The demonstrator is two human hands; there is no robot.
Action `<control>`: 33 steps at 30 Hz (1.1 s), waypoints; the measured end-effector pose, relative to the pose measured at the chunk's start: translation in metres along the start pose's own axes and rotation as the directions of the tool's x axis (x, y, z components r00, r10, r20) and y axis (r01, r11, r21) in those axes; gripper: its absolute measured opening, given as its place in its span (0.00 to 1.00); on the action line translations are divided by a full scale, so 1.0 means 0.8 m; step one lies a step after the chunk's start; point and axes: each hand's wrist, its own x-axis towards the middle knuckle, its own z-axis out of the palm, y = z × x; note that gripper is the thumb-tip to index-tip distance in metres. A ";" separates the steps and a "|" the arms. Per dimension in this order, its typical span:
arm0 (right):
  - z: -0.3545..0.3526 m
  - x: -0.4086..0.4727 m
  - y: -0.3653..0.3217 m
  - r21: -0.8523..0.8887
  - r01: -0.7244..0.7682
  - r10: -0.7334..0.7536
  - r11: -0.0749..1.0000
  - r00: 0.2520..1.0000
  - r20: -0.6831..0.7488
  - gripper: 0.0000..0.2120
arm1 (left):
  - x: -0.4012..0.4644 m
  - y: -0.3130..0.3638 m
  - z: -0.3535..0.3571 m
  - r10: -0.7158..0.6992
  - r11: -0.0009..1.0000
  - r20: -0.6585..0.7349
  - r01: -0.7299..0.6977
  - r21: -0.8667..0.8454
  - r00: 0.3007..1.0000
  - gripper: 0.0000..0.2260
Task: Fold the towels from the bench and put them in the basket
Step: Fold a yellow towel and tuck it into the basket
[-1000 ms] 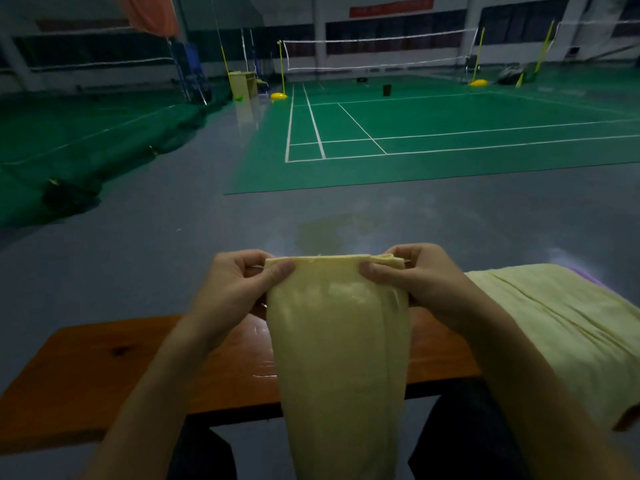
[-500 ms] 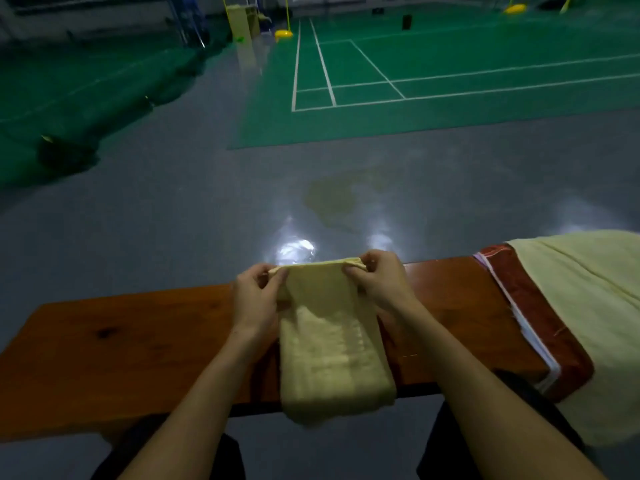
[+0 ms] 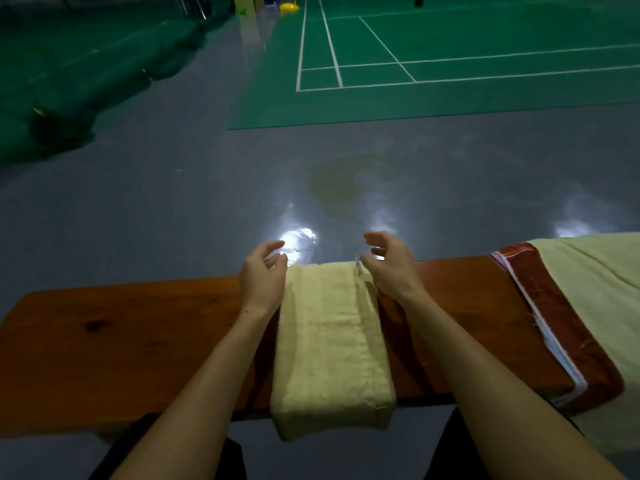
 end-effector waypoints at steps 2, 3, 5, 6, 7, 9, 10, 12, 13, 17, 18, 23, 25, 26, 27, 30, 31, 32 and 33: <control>-0.009 -0.024 -0.013 -0.070 0.060 -0.059 0.996 0.998 0.011 0.17 | -0.018 0.010 -0.017 0.069 0.995 0.068 -0.074 0.065 0.995 0.09; -0.013 -0.038 -0.019 -0.095 0.093 -0.090 0.991 0.995 0.035 0.14 | -0.030 0.013 -0.026 0.119 0.984 0.115 -0.132 0.116 0.986 0.08; -0.017 -0.075 -0.027 -0.149 0.170 -0.151 0.974 0.980 0.130 0.10 | -0.060 0.017 -0.041 0.233 0.933 0.218 -0.281 0.224 0.948 0.07; -0.018 -0.095 -0.032 -0.180 0.203 -0.170 0.962 0.968 0.185 0.09 | -0.078 0.019 -0.049 0.266 0.910 0.262 -0.331 0.248 0.928 0.06; -0.019 -0.114 -0.033 -0.204 0.229 -0.178 0.952 0.954 0.240 0.08 | -0.096 0.020 -0.056 0.275 0.900 0.298 -0.353 0.254 0.914 0.05; -0.018 -0.151 -0.033 -0.244 0.266 -0.171 0.933 0.921 0.350 0.10 | -0.129 0.014 -0.067 0.260 0.878 0.351 -0.371 0.302 0.900 0.03; -0.019 -0.167 -0.028 -0.266 0.289 -0.170 0.920 0.904 0.392 0.11 | -0.144 0.009 -0.072 0.250 0.855 0.374 -0.385 0.349 0.893 0.03; -0.020 -0.188 -0.013 -0.306 0.331 -0.173 0.893 0.878 0.445 0.15 | -0.170 -0.006 -0.077 0.224 0.810 0.414 -0.405 0.423 0.882 0.08; -0.021 -0.194 -0.006 -0.304 0.344 -0.180 0.888 0.870 0.458 0.16 | -0.181 -0.013 -0.078 0.208 0.799 0.429 -0.406 0.443 0.879 0.10; -0.017 -0.192 0.011 -0.242 0.342 -0.193 0.908 0.854 0.483 0.28 | -0.194 -0.022 -0.063 0.156 0.785 0.479 -0.403 0.470 0.864 0.20; -0.010 -0.189 0.015 -0.272 0.360 -0.191 0.893 0.848 0.495 0.31 | -0.192 -0.022 -0.056 0.135 0.768 0.517 -0.419 0.484 0.845 0.24; 0.018 -0.179 0.033 -0.607 0.534 -0.220 0.588 0.829 0.515 0.36 | -0.178 -0.040 -0.025 0.124 0.518 0.609 -0.575 0.633 0.783 0.30; 0.015 -0.175 0.035 -0.635 0.539 -0.213 0.554 0.829 0.518 0.36 | -0.174 -0.046 -0.025 0.140 0.473 0.616 -0.599 0.646 0.775 0.31; 0.012 -0.174 0.038 -0.638 0.537 -0.210 0.552 0.829 0.518 0.37 | -0.171 -0.050 -0.028 0.149 0.470 0.618 -0.605 0.642 0.772 0.32; 0.008 -0.173 0.040 -0.642 0.531 -0.207 0.554 0.834 0.511 0.37 | -0.167 -0.055 -0.031 0.179 0.468 0.611 -0.613 0.637 0.771 0.33; -0.010 -0.174 0.051 -0.670 0.483 -0.160 0.564 0.860 0.485 0.35 | -0.162 -0.068 -0.039 0.221 0.441 0.600 -0.627 0.642 0.769 0.34; -0.017 -0.175 0.054 -0.681 0.470 -0.146 0.562 0.867 0.477 0.34 | -0.162 -0.069 -0.042 0.228 0.430 0.603 -0.634 0.643 0.765 0.34; -0.025 -0.177 0.058 -0.687 0.458 -0.139 0.564 0.873 0.467 0.32 | -0.163 -0.070 -0.048 0.243 0.420 0.603 -0.643 0.640 0.760 0.33; -0.033 -0.178 0.060 -0.691 0.448 -0.140 0.567 0.879 0.455 0.30 | -0.163 -0.067 -0.055 0.268 0.419 0.602 -0.653 0.631 0.752 0.32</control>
